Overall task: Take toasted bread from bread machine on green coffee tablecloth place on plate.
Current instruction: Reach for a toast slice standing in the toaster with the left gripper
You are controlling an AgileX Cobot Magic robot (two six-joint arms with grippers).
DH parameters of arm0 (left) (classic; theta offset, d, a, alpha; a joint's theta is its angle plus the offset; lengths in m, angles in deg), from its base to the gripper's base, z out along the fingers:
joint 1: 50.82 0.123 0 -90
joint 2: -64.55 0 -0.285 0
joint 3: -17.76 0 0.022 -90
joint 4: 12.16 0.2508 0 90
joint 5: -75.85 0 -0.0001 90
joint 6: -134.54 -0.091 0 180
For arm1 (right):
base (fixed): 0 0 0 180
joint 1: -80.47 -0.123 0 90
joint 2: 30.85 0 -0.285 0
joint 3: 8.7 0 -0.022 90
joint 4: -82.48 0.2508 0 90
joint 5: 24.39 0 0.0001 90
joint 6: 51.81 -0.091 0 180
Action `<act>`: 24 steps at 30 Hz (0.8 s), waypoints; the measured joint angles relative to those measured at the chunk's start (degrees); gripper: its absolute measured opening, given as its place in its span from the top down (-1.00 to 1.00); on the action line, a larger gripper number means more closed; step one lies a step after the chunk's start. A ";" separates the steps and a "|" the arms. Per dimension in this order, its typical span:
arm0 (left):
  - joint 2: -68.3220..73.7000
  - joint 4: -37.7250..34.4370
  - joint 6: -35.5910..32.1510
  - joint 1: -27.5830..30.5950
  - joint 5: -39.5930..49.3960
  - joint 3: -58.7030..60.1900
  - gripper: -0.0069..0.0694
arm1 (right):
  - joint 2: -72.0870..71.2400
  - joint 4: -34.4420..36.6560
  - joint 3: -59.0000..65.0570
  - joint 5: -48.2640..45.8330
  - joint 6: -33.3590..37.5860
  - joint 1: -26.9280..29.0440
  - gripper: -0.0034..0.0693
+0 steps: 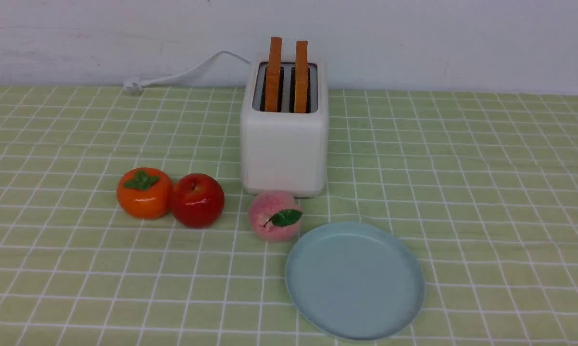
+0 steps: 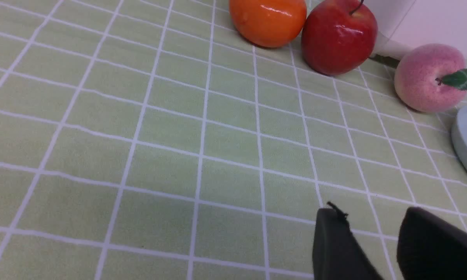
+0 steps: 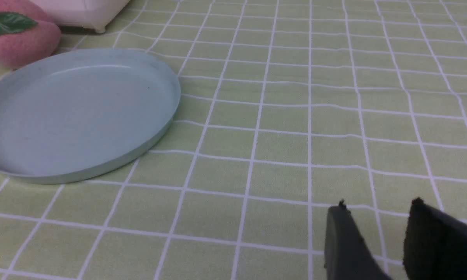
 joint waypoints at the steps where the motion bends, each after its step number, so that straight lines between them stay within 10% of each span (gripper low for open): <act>1: 0.00 -0.03 0.00 0.00 0.00 0.00 0.19 | 0.00 0.00 0.00 0.00 0.00 0.00 0.25; 17: 0.00 -0.56 0.00 0.00 -1.91 0.00 0.19 | 0.00 0.00 0.00 0.00 0.00 0.00 0.25; 24: 0.00 -16.26 0.16 0.00 -9.32 0.00 0.19 | 0.00 0.00 0.00 0.00 0.00 0.00 0.25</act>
